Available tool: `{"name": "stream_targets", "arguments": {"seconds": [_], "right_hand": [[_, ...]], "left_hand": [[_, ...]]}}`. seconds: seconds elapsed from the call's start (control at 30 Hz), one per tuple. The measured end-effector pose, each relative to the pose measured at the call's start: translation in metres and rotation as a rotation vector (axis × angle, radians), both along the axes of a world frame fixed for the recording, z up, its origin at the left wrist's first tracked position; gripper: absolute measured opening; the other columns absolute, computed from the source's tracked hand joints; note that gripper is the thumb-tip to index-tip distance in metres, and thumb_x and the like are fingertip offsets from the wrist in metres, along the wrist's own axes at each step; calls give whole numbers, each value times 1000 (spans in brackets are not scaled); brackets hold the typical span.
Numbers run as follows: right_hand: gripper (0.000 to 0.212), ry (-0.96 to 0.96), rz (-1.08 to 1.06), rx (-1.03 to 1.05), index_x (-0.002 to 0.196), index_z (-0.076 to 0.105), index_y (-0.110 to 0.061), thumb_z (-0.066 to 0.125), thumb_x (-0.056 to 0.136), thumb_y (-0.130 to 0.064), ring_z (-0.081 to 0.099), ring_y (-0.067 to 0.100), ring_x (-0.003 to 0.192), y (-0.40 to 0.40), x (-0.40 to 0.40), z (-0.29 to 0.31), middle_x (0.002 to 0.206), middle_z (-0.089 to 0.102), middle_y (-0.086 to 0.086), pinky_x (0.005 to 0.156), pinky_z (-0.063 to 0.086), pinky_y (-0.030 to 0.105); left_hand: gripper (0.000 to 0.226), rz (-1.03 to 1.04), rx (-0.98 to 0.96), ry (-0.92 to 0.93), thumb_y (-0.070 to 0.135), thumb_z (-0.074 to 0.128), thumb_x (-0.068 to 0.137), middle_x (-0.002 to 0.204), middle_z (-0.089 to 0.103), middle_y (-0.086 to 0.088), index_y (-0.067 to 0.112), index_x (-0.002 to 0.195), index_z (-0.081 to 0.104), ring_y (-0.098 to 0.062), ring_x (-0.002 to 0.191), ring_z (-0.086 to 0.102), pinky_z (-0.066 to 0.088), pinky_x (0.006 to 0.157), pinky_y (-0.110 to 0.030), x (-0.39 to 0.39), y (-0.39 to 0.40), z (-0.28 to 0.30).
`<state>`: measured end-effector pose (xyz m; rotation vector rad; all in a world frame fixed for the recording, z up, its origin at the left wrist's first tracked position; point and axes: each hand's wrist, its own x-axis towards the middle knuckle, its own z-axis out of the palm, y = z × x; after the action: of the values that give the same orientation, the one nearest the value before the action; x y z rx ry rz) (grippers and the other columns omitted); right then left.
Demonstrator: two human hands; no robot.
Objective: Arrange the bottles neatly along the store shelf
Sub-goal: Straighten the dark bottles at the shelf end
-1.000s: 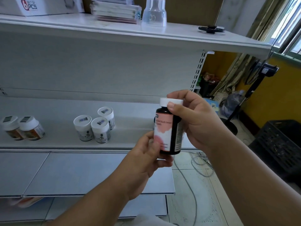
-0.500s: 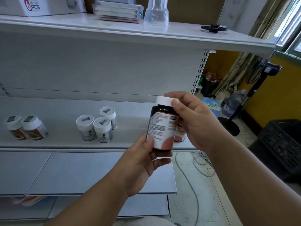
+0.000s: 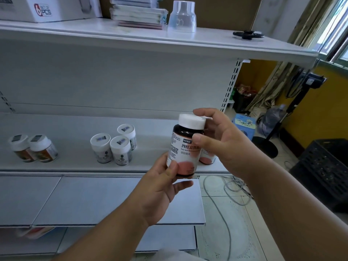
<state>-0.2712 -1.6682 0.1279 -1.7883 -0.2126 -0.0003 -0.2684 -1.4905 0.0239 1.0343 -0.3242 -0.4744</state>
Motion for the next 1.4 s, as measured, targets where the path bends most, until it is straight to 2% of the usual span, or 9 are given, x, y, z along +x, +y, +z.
{"name": "stream_targets", "arguments": {"seconds": [0.1, 0.27, 0.57, 0.7, 0.8, 0.97, 1.07, 1.23, 1.4], "right_hand": [[62, 21, 24, 23, 137, 42, -23, 70, 84, -8, 64, 19, 110, 0, 1, -6, 122, 64, 2, 94, 54, 38], [60, 23, 5, 53, 131, 46, -19, 73, 80, -1, 66, 27, 107, -2, 8, -11, 117, 66, 9, 93, 53, 51], [54, 48, 169, -136, 118, 49, -20, 79, 75, -5, 67, 23, 100, 23, 26, -18, 106, 68, 2, 86, 57, 46], [43, 9, 322, -197, 110, 54, -26, 77, 73, -26, 66, 20, 95, 59, 34, -27, 100, 68, -5, 85, 57, 41], [40, -6, 481, -219, 106, 59, -25, 79, 71, -27, 67, 24, 92, 92, 42, -32, 99, 70, 0, 83, 57, 46], [47, -60, 734, -251, 105, 60, -27, 79, 63, -37, 68, 18, 91, 157, 35, -43, 100, 69, -4, 82, 57, 41], [47, -112, 813, -292, 105, 59, -32, 79, 63, -39, 67, 14, 93, 206, 24, -50, 102, 68, -9, 83, 57, 43], [46, -172, 964, -350, 108, 59, -26, 83, 70, -19, 64, 11, 97, 311, 7, -61, 104, 65, -8, 85, 56, 36], [52, -250, 1011, -357, 110, 55, -35, 77, 63, -40, 62, 3, 98, 433, -12, -71, 106, 62, -16, 86, 54, 31]], "left_hand": [[61, 17, 88, -66, 51, 67, 85, 128, 63, -10, 20, 135, 53, -24, 109, 60, 49, 94, -41, 4, 2, -2], [57, 50, 294, -198, 53, 58, 87, 131, 64, -2, 26, 137, 50, -24, 120, 59, 46, 101, -44, 14, 9, -4], [54, 127, 424, -132, 51, 66, 80, 124, 66, 12, 38, 130, 50, -11, 115, 63, 49, 97, -32, -7, 35, -17], [60, 321, 536, -107, 57, 75, 74, 125, 65, 8, 43, 128, 53, -16, 118, 62, 48, 102, -48, -30, 63, -26], [55, 506, 631, -49, 56, 72, 77, 122, 65, 13, 45, 126, 51, -11, 115, 62, 51, 99, -46, -56, 86, -31], [55, 733, 783, 24, 33, 75, 85, 120, 62, 25, 47, 130, 45, 5, 112, 57, 47, 90, -20, -104, 126, -36], [64, 859, 875, 31, 37, 76, 83, 128, 56, 25, 46, 135, 39, 6, 118, 52, 45, 97, -22, -128, 160, -42], [71, 1107, 984, 68, 52, 78, 76, 129, 42, 33, 59, 129, 31, 17, 115, 41, 41, 91, -14, -161, 242, -56], [81, 1188, 1108, 78, 58, 74, 73, 132, 43, 28, 43, 141, 34, 6, 120, 43, 44, 100, -26, -185, 350, -59]]}}
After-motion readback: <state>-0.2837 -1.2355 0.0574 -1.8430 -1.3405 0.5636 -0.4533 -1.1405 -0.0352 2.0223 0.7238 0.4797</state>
